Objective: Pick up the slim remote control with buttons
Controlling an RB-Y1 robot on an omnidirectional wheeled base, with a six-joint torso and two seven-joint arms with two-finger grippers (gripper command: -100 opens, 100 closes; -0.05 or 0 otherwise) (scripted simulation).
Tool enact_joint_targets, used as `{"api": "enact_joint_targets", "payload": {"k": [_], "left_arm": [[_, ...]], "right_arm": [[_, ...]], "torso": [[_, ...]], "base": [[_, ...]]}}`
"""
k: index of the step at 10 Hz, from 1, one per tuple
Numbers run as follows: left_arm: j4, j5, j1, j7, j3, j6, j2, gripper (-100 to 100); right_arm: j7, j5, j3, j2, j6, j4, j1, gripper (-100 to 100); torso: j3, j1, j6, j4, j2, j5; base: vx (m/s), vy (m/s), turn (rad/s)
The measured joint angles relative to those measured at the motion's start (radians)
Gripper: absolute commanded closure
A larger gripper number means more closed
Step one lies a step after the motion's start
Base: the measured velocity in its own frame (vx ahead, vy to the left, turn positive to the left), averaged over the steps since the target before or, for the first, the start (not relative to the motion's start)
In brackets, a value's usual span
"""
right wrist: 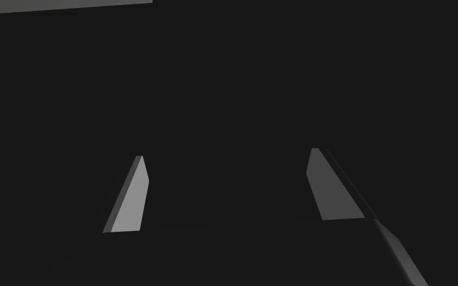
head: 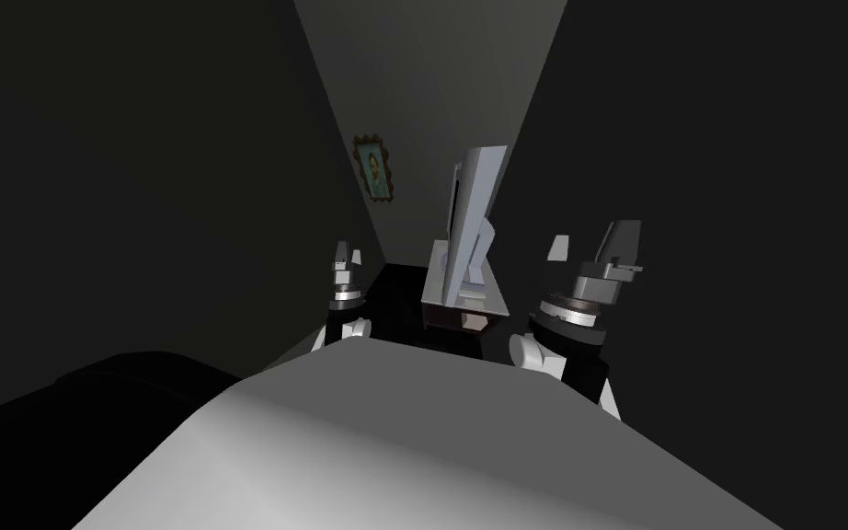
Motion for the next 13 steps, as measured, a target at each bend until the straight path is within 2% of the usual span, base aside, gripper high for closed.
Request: {"api": "enact_joint_targets", "payload": {"k": [4,6,7,9,11,13], "left_arm": [[0.0,0.0,0.0,0.0,0.0,0.0,0.0,0],[0.0,0.0,0.0,0.0,0.0,0.0,0.0,0],[0.0,0.0,0.0,0.0,0.0,0.0,0.0,0],[0.0,0.0,0.0,0.0,0.0,0.0,0.0,0],[0.0,0.0,0.0,0.0,0.0,0.0,0.0,0],[0.0,0.0,0.0,0.0,0.0,0.0,0.0,0]], "right_arm": [[-0.025,-0.01,0.016,-0.111,-0.016,0.029,0.026,-100],[-0.047,-0.018,0.025,-0.175,-0.034,0.074,0.037,-100],[-0.054,-0.017,0.038,-0.205,-0.027,0.093,0.033,-100],[-0.062,-0.015,0.056,-0.25,-0.038,0.122,0.054,-100],[-0.067,-0.004,0.094,-0.308,-0.052,0.173,0.085,-100],[-0.07,0.003,0.114,-0.346,-0.055,0.236,0.075,-100]], "torso": [[0.003,0.001,0.0,0.001,0.005,0.0],[0.005,0.001,0.0,0.002,0.008,0.0],[0.005,0.0,0.0,0.002,0.009,0.0],[0.003,-0.001,0.0,0.001,0.005,0.0],[0.004,-0.002,0.0,0.002,0.007,0.0],[0.003,0.0,0.0,0.001,0.005,0.0]], "base": [[-0.074,0.014,0.05],[-0.134,0.015,0.106],[-0.088,-0.008,0.043],[-0.071,-0.001,0.137],[-0.092,-0.014,0.149],[-0.069,0.01,0.17]]}}
